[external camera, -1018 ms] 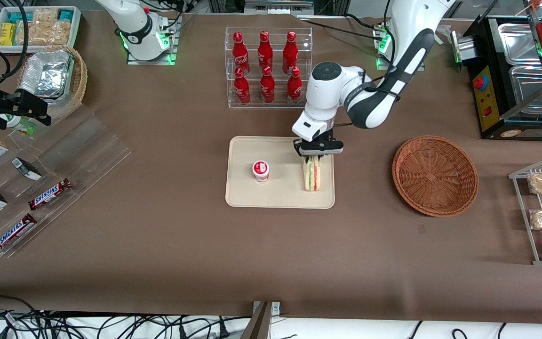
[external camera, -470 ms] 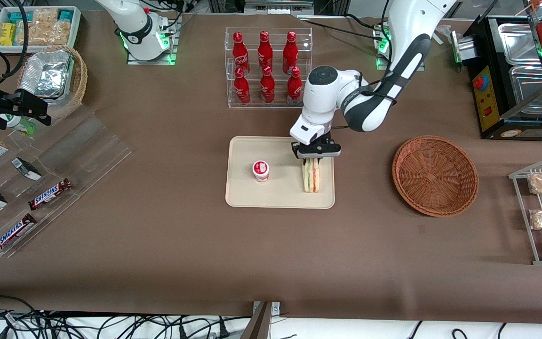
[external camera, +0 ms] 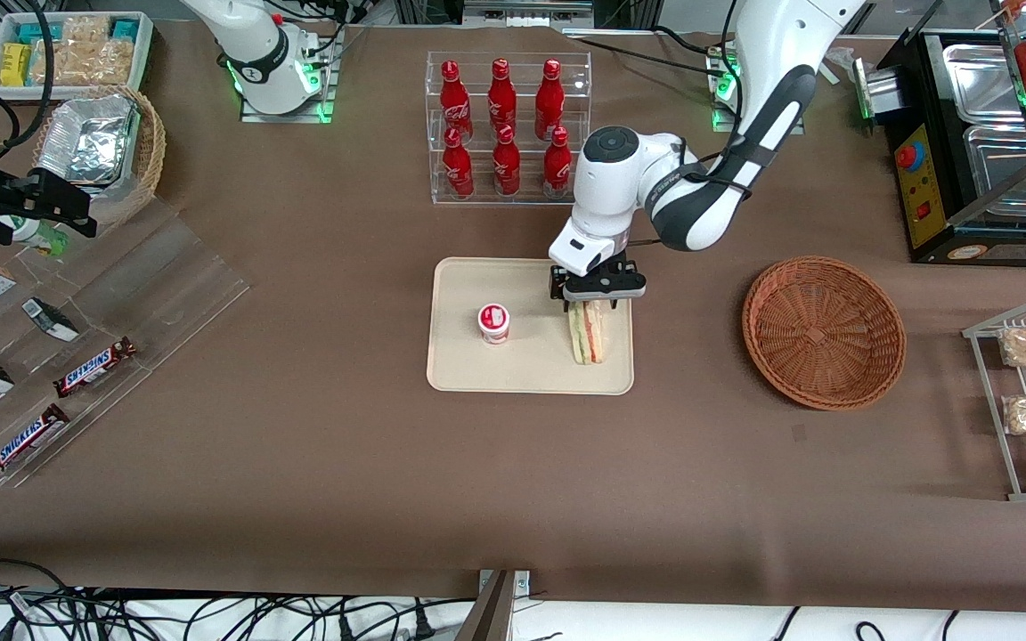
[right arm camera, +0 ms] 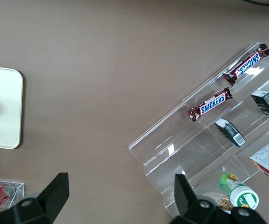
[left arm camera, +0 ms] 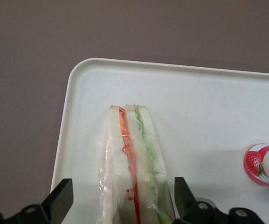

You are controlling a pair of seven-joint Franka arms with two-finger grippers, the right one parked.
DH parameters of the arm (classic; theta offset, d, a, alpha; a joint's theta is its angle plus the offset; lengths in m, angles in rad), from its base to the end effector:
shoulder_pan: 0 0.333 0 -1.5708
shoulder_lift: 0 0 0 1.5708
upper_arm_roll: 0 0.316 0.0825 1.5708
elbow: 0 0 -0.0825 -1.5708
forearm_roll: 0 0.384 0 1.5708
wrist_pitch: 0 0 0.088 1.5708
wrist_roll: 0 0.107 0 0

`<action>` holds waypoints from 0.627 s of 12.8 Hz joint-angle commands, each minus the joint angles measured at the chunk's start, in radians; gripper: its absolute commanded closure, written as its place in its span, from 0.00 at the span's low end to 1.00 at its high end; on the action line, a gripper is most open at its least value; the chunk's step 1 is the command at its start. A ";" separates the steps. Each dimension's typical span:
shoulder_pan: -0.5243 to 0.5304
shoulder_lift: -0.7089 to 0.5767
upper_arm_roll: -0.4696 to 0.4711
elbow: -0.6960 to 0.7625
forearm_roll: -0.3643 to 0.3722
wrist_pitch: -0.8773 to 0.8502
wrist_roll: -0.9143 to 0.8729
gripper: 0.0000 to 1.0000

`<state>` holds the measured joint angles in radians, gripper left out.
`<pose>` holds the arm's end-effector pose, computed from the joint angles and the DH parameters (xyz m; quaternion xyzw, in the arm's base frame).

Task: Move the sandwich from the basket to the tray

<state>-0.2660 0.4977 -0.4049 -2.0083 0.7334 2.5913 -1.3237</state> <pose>0.4792 -0.3859 0.2346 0.9882 0.0537 0.1433 0.0036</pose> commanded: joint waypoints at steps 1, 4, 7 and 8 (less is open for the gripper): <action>0.002 -0.001 -0.003 0.026 0.011 -0.061 -0.017 0.00; 0.007 -0.002 -0.009 0.065 -0.044 -0.112 0.020 0.00; 0.034 -0.022 -0.020 0.159 -0.263 -0.268 0.238 0.00; 0.039 -0.022 -0.020 0.213 -0.341 -0.346 0.324 0.00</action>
<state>-0.2504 0.4891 -0.4081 -1.8801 0.5092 2.3686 -1.1459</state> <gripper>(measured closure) 0.000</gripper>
